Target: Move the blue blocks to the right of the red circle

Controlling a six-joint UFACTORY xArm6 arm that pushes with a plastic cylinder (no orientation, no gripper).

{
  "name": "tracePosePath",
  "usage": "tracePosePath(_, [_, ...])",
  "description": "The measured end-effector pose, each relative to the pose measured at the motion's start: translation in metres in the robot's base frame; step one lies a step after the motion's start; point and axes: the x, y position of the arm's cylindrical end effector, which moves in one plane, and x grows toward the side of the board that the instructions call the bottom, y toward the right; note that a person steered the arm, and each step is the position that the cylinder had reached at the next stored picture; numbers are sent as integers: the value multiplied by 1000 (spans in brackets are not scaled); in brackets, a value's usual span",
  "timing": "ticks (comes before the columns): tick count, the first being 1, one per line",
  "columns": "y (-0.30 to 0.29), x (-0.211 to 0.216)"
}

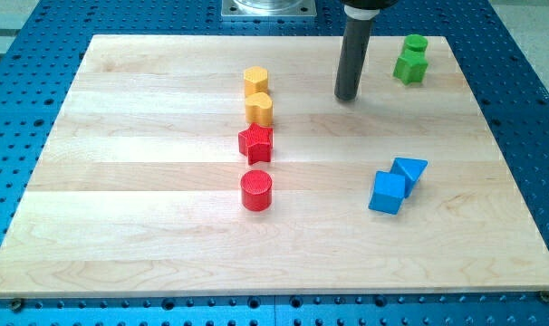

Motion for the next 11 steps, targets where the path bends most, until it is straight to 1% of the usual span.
tracePosePath(1, [35, 75])
tracePosePath(2, [47, 124])
tracePosePath(3, [77, 132])
tracePosePath(4, [97, 155])
tracePosePath(5, [48, 191])
tracePosePath(6, [-4, 210])
tracePosePath(7, [27, 210])
tracePosePath(8, [58, 190])
tracePosePath(9, [31, 175])
tracePosePath(11, [-75, 218])
